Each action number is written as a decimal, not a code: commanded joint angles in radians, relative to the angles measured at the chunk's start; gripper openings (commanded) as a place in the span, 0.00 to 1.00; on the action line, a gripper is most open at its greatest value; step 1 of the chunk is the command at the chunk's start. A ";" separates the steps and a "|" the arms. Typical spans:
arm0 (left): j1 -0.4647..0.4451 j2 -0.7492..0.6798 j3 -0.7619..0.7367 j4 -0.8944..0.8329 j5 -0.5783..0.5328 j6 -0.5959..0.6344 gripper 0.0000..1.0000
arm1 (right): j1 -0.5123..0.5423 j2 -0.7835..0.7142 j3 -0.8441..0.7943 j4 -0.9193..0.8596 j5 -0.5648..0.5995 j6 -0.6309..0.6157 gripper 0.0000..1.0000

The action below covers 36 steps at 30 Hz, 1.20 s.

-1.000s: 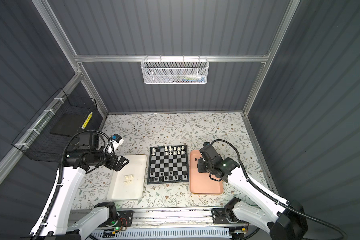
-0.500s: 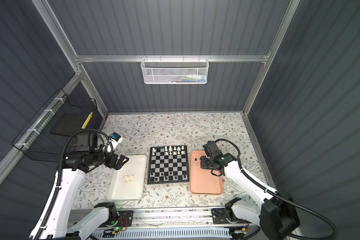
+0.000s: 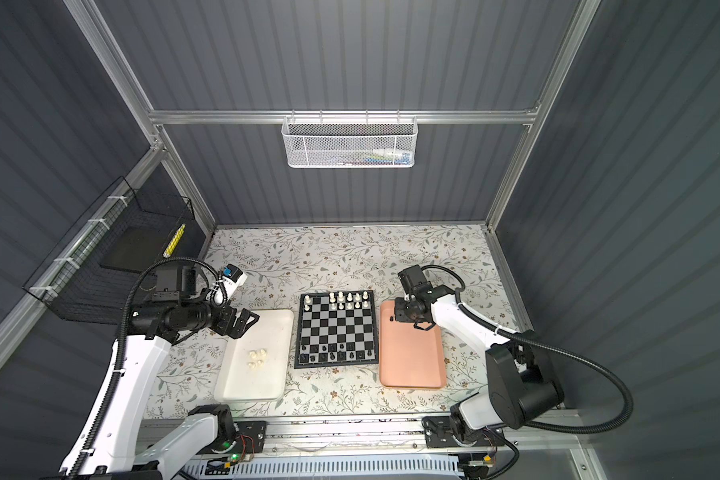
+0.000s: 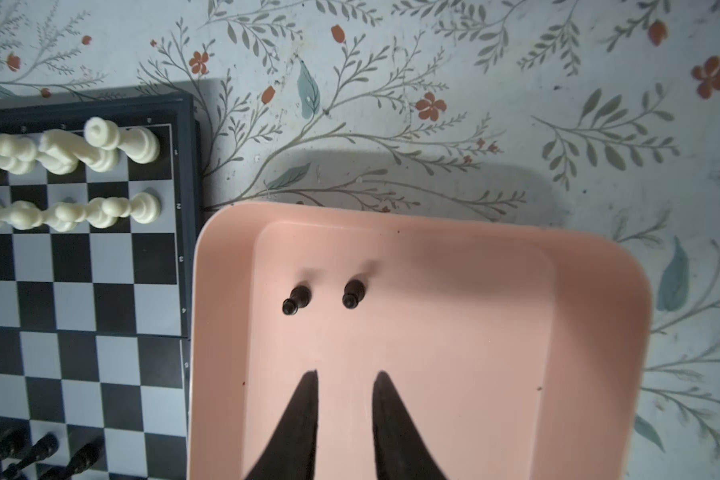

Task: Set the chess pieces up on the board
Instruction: 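Open the right gripper and move it back over the pink tray, then lower the open right gripper onto a black pawn in the pink tray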

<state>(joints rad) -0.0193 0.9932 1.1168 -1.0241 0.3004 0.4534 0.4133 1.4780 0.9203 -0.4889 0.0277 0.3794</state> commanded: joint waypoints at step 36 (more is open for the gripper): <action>-0.003 -0.018 -0.012 -0.010 -0.019 0.019 0.99 | -0.004 0.178 0.071 0.038 0.021 -0.056 0.26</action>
<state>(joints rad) -0.0193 0.9855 1.0897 -1.0164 0.2848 0.4538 0.4122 1.6360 0.9668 -0.4465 0.0479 0.3374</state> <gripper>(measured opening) 0.995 0.257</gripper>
